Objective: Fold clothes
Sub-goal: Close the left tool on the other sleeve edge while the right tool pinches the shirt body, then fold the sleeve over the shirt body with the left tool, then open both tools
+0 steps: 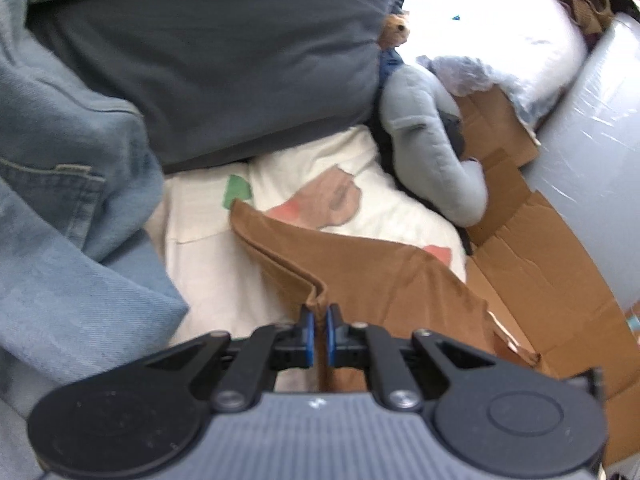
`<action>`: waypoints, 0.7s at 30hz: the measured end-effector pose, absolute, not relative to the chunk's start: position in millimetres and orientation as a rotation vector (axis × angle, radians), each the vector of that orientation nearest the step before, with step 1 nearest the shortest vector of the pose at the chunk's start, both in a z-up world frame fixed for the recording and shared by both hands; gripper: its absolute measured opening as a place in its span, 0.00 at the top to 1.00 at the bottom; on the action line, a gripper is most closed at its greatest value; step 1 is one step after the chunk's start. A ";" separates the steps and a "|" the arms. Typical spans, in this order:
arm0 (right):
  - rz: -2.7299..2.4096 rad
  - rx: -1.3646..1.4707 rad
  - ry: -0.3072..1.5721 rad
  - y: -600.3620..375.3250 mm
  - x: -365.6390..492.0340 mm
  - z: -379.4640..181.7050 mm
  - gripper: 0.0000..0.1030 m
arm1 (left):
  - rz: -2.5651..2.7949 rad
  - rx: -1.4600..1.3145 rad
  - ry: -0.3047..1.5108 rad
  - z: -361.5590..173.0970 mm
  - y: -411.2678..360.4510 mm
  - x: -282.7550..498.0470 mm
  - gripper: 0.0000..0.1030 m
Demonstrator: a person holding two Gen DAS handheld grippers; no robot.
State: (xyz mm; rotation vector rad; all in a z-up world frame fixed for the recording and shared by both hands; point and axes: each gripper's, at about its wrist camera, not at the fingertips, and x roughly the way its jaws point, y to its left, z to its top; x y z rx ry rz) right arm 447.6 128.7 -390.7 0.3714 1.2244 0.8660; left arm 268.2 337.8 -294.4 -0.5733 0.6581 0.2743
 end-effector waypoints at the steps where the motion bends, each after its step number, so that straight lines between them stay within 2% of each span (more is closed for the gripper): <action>1: 0.861 0.378 1.225 129.5 447.8 -392.0 1.00 | 0.264 -0.556 0.662 -293.1 334.0 269.1 0.94; 21: 0.824 0.427 1.236 138.7 457.4 -406.6 0.97 | 0.069 -0.569 0.736 -305.0 300.7 267.0 0.95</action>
